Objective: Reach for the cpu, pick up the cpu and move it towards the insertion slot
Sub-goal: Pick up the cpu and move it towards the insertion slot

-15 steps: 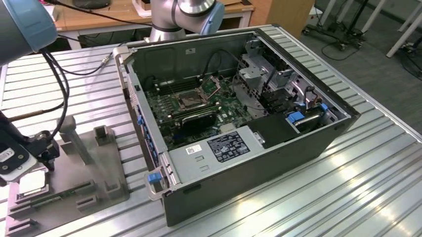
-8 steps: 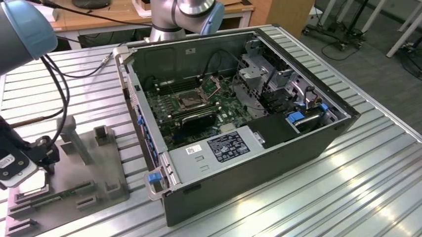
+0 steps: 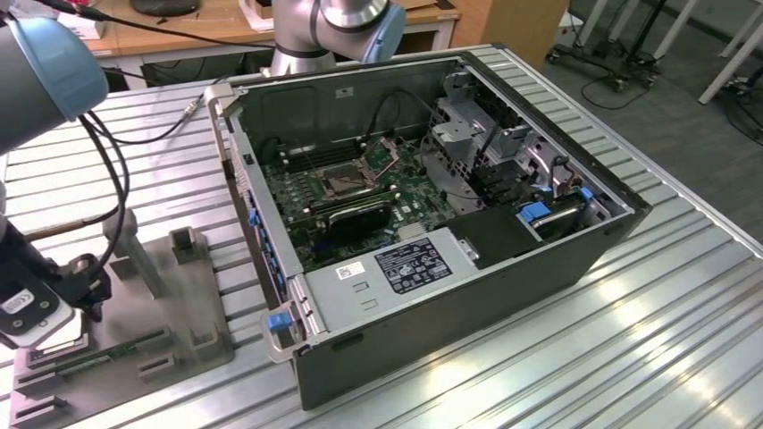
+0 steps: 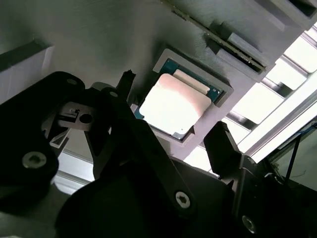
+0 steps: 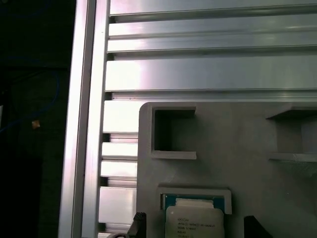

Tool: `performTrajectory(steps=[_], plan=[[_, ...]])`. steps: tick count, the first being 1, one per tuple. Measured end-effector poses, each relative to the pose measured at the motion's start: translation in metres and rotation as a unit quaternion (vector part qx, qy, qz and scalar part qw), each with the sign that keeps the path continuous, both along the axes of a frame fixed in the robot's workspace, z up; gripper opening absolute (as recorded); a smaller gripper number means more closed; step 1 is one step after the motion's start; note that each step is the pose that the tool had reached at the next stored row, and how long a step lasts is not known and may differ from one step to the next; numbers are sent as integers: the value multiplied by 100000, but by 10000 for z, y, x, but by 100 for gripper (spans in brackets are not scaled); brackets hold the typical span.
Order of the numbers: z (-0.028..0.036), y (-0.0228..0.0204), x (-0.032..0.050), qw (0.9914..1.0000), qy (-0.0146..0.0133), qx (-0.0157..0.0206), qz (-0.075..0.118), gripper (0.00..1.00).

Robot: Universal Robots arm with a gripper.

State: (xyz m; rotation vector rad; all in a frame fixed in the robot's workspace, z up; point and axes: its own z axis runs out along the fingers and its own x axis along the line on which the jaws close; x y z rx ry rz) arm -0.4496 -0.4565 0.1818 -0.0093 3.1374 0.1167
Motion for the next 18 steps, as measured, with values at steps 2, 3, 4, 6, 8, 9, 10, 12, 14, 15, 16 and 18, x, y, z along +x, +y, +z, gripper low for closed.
performTrajectory(steps=[2,3,4,6,8,9,10,12,14,15,16,18], plan=[[-4,-7,0,100000,0,51,-4,83],[-5,-9,0,100000,-3,55,-4,83],[-6,-11,1,100000,-5,57,-1,83],[-8,-16,0,100000,0,54,0,76],[-11,-21,0,100000,-3,56,0,76],[-14,-24,0,100000,-4,56,1,76],[-18,-28,0,100000,1,53,1,76],[-30,-32,0,100000,12,54,-3,76],[-36,-33,0,100000,54,48,-6,76],[-36,-33,0,100000,60,48,-1,76],[-36,-33,0,100000,60,49,-1,76],[-38,-33,0,100000,52,66,0,76]])
